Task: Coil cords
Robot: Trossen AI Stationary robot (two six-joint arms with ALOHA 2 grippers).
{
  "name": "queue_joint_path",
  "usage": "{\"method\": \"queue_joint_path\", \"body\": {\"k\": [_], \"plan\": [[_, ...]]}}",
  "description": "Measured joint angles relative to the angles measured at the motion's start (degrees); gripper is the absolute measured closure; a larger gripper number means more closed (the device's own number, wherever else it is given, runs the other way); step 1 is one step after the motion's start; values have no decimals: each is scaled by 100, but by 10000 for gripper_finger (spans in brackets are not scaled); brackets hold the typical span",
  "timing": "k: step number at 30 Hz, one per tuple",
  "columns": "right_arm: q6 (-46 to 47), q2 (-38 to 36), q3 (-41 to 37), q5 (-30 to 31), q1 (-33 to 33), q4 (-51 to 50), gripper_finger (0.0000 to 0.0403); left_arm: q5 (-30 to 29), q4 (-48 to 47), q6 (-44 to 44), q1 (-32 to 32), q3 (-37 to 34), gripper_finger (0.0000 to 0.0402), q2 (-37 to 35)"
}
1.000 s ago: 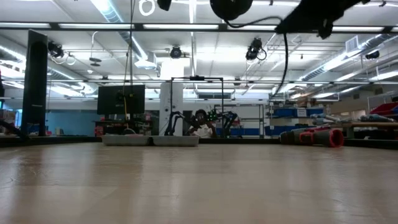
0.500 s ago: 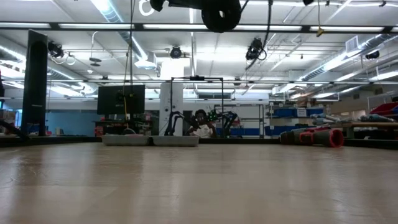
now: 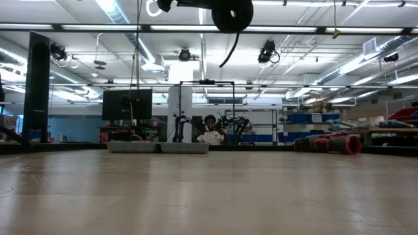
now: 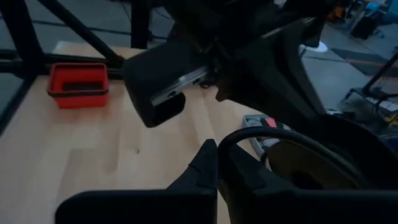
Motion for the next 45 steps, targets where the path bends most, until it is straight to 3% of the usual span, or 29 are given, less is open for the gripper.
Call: {"method": "queue_joint_path", "body": {"k": [8,14,23,32,45], "plan": [[-312,285,4,23,-194,318,399,304,389,-344,-6,0,402,0],[-649,401,2,665,-222,448,399,347,464,-556,5,0,402,0],[-363,421,-161,1335,-155,289,398,349,908,-835,29,0,402,0],[366,404,-221,2224,88,-925,397,749,1401,-1018,86,0,402,7],[1619,-120,-223,2569,405,-2677,380,1193,772,-1336,75,0,402,4]]}}
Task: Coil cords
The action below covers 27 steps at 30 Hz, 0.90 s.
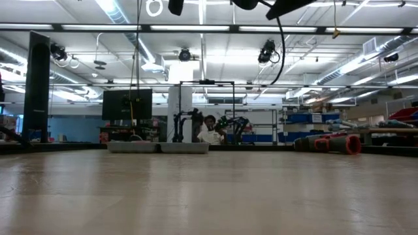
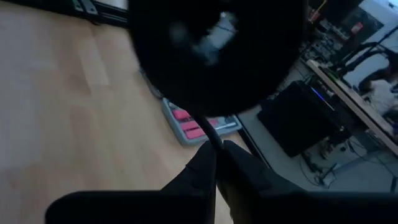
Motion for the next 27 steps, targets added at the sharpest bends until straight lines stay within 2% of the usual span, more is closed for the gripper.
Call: {"method": "queue_joint_path", "body": {"k": [6,16,20,25,27], "plan": [[46,-223,-2,-299,-2,35,379,20,-87,-2,-1,2,402,-7],[353,-15,-7,-792,-2,13,383,64,-406,-310,-7,-179,402,-7],[561,67,-4,-1345,-14,-70,377,182,-437,-593,-7,-407,402,-7],[1198,336,-4,-2372,-63,-107,361,190,-566,-968,-11,-719,402,-7],[1384,528,-4,-2512,-63,-124,360,190,-455,-1066,-11,-932,402,0]]}}
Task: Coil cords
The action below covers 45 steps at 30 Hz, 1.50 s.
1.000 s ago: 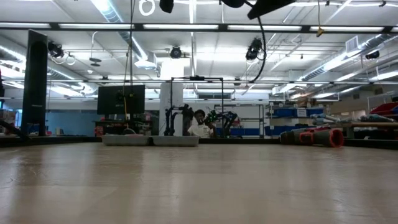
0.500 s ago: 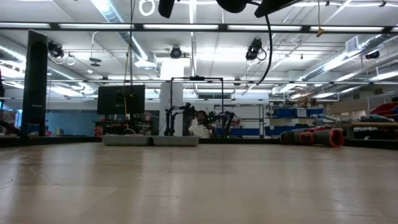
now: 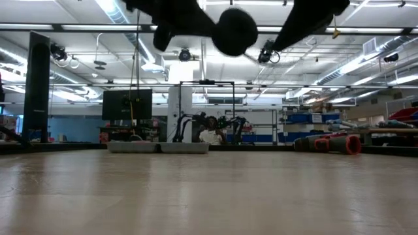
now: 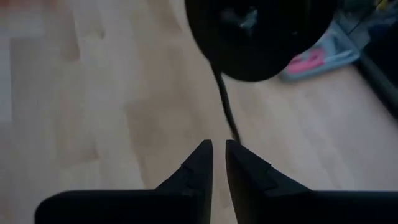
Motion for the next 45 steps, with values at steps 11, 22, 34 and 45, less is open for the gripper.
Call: {"method": "queue_joint_path", "body": {"k": [11,22,34,45], "plan": [[572,772,-6,-406,-15,-88,363,-8,347,-68,2,-266,402,2],[335,639,-1500,-767,82,3151,359,22,710,250,-12,-266,402,2],[-180,663,-3060,-1011,-285,6700,323,33,1218,519,-22,-266,402,2],[-348,663,-3058,-1711,-544,6892,287,17,1515,768,-22,-266,402,2]]}}
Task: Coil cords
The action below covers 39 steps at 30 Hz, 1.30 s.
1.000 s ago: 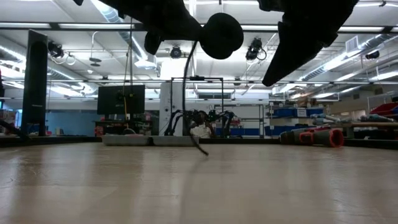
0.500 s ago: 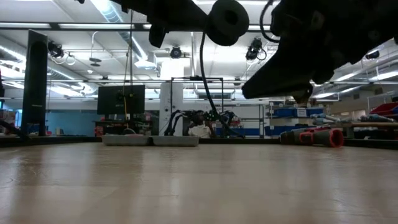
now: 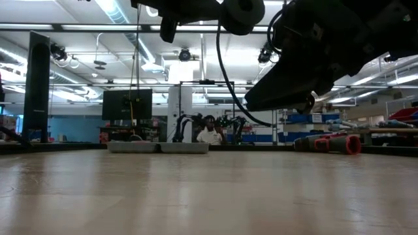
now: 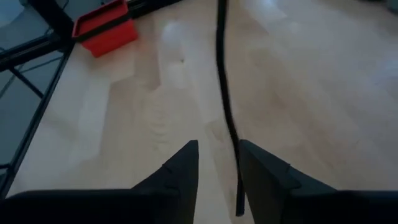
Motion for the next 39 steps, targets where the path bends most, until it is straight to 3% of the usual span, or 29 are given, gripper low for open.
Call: {"method": "queue_joint_path", "body": {"k": [14,21,28,39], "plan": [[-150,0,0,7,-29,-99,291,-13,360,174,0,2,402,0],[-209,-37,2,9,3,-608,300,-13,303,172,0,2,402,0],[-461,-151,2,402,96,-654,309,-7,247,172,0,2,402,0],[-522,-151,4,202,-1,-212,313,-46,417,256,0,2,402,0]]}}
